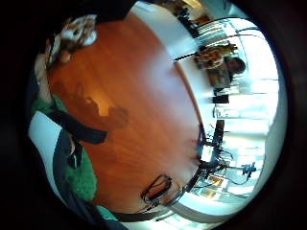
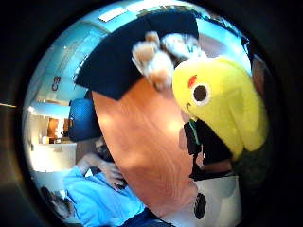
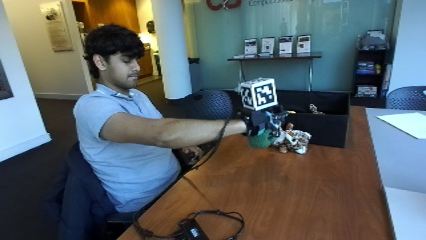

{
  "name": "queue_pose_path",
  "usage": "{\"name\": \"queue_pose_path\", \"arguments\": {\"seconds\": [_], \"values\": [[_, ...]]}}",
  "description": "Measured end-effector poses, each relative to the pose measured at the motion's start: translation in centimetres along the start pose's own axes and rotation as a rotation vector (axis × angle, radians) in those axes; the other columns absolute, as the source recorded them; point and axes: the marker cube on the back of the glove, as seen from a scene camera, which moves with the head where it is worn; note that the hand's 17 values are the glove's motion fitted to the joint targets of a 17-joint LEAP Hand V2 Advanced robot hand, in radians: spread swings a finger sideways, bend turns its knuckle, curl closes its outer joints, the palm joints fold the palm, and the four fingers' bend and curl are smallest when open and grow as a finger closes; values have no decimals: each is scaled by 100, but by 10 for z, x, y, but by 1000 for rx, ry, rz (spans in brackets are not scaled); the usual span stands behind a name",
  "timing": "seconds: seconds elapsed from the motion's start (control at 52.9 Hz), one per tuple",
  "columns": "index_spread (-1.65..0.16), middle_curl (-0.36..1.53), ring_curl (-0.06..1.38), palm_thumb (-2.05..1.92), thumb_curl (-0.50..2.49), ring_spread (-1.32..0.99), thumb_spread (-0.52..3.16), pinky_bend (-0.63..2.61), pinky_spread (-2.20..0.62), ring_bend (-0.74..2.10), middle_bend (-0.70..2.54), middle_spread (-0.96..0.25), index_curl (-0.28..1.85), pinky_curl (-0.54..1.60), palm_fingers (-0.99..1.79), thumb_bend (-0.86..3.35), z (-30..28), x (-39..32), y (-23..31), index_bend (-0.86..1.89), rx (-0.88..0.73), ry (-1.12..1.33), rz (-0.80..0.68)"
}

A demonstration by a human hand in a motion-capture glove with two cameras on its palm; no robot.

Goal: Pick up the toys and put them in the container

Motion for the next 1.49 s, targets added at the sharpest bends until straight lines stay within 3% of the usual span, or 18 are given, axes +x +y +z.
{"name": "queue_pose_path", "arguments": {"seconds": [0.132,0.265,0.605,0.964,1.021,1.078,1.097,1.135,1.267,1.494], "values": [[-31,54,59,26,28,-31,155,114,-40,109,73,-19,52,48,110,14,-63,-14,-35,44,109,-4,95],[-31,59,61,27,29,-32,155,116,-40,111,77,-20,57,50,107,14,-121,-32,-67,45,222,42,97],[-32,70,64,30,31,-32,154,118,-39,116,84,-20,67,52,106,13,-187,-124,-157,43,348,134,-18],[-34,77,66,26,32,-32,153,121,-40,117,77,-21,78,53,99,9,-156,-180,-202,42,265,65,-75],[-33,74,64,13,28,-29,150,121,-40,108,64,-19,79,53,82,2,-148,-175,-197,43,203,-35,-99],[-33,70,62,-4,25,-26,143,123,-36,96,50,-17,78,54,43,-7,-143,-175,-198,38,166,-107,-96],[-34,67,60,-12,23,-23,140,120,-30,85,42,-15,77,54,5,-10,-142,-175,-199,33,159,-122,-91],[-34,65,59,-15,22,-19,136,121,-23,75,38,-13,77,56,-14,-10,-140,-172,-200,32,151,-140,-77],[-37,55,41,-17,18,-13,127,104,-8,50,25,-8,61,42,-12,-11,-130,-140,-185,22,86,-85,-42],[-35,47,35,-16,13,-7,122,97,3,37,15,-4,51,37,-12,-10,-94,-83,-153,15,-34,-57,78]]}}
